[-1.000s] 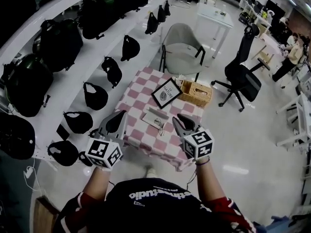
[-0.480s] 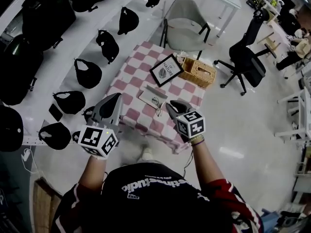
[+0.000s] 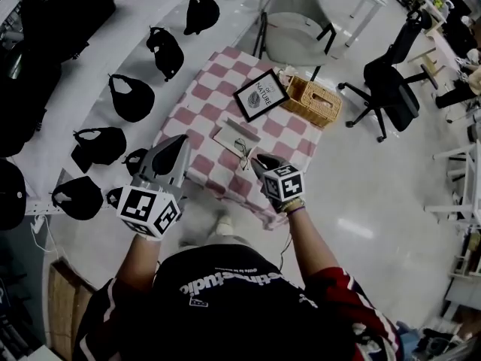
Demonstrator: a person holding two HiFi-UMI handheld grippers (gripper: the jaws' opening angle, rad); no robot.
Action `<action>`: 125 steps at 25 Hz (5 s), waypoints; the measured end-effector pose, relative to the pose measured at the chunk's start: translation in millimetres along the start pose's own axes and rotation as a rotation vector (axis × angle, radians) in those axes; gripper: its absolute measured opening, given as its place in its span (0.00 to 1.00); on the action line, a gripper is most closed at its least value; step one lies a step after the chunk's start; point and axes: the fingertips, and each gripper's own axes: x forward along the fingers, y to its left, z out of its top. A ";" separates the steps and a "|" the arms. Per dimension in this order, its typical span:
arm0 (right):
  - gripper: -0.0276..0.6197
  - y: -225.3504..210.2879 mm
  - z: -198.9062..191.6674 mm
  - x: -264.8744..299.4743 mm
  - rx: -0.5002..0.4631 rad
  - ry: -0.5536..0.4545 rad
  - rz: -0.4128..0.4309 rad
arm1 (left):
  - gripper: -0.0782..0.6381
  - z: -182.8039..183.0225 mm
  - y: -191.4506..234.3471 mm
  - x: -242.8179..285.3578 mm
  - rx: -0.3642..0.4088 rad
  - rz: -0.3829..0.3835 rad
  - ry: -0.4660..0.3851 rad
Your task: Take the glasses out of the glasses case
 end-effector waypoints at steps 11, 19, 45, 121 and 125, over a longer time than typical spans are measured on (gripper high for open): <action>0.17 -26.1 -59.5 48.4 0.127 0.068 -0.009 | 0.12 -21.7 4.9 6.0 -0.023 0.012 0.069; 0.17 -38.2 -85.6 74.5 0.218 0.089 -0.024 | 0.12 -33.7 7.3 11.0 -0.048 0.006 0.099; 0.09 -43.0 -92.5 109.7 0.225 0.129 -0.035 | 0.12 -44.8 39.9 -15.6 -0.067 0.094 0.133; 0.08 270.4 75.9 -219.6 0.111 -0.613 -0.414 | 0.12 59.2 14.7 -178.7 0.005 -0.383 -0.102; 0.08 280.7 79.2 -241.7 0.119 -0.677 -0.444 | 0.12 66.8 7.9 -184.7 0.019 -0.406 -0.117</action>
